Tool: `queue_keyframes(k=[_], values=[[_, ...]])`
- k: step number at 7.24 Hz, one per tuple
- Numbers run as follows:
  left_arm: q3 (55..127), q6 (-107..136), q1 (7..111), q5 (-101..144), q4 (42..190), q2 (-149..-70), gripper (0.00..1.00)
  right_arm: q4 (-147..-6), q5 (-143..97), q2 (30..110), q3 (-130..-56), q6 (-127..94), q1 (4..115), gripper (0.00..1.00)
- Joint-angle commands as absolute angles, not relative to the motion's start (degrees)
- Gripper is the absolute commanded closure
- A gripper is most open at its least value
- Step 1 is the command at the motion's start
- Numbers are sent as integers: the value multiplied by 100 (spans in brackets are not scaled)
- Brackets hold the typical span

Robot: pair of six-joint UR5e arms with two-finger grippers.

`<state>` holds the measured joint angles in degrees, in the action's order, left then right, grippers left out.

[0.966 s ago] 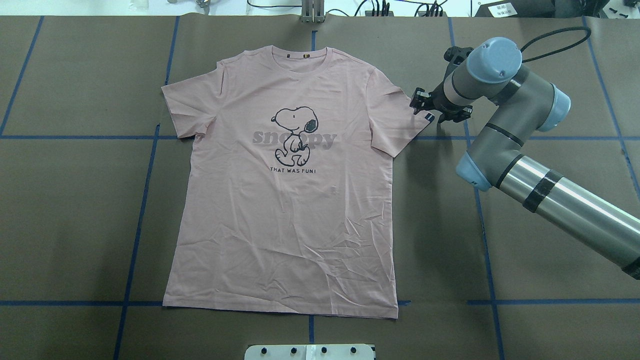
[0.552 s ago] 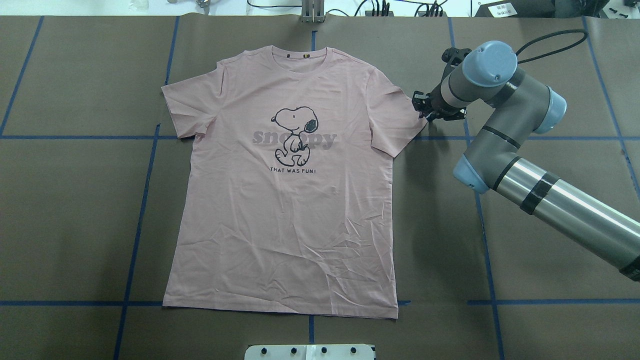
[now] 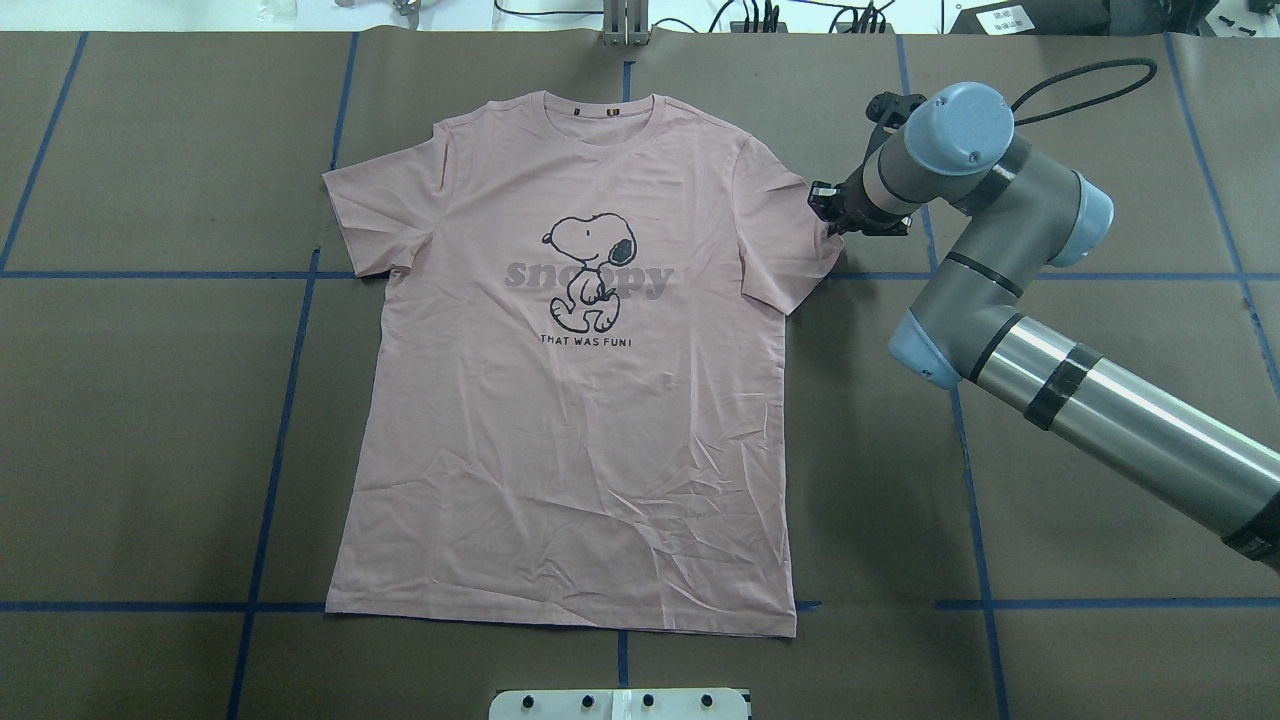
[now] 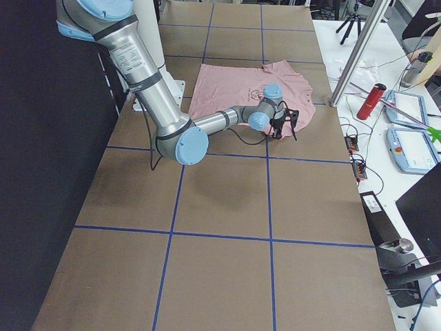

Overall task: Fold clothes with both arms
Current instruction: 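Move the right gripper to the sleeve nearest it and grasp it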

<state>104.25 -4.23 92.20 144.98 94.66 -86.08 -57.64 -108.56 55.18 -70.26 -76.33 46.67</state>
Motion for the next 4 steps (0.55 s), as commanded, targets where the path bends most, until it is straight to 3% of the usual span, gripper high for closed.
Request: queue_keyframes(k=[1, 4], values=[[10546, -413, 9220, 14502, 9457, -8596, 0, -5792, -10854, 5397, -7127, -7646, 4658, 100], [10678, -413, 9220, 14528, 9448, -8596, 0, -6168, -10602, 4600, -7058, -8732, 4300, 100]])
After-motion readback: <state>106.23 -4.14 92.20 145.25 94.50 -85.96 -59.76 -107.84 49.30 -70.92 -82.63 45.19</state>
